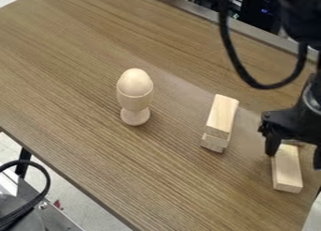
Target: Take the rectangular block and place it on top of the white cylinder
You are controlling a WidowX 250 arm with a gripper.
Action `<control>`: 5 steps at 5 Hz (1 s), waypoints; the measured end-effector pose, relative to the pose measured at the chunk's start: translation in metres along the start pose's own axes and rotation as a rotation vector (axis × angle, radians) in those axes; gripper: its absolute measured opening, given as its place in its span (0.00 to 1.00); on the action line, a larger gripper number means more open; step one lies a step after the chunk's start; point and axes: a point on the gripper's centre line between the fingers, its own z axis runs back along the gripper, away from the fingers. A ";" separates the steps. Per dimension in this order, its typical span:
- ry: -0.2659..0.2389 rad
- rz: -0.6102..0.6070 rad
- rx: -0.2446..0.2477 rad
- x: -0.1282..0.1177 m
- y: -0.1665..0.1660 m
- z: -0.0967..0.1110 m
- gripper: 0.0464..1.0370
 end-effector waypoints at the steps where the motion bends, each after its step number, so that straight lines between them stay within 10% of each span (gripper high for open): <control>1: 0.032 -0.024 0.013 -0.002 -0.002 -0.007 0.96; 3: 0.092 -0.043 0.032 -0.007 0.003 -0.018 0.93; 5: 0.110 -0.055 0.012 -0.006 0.006 -0.016 0.53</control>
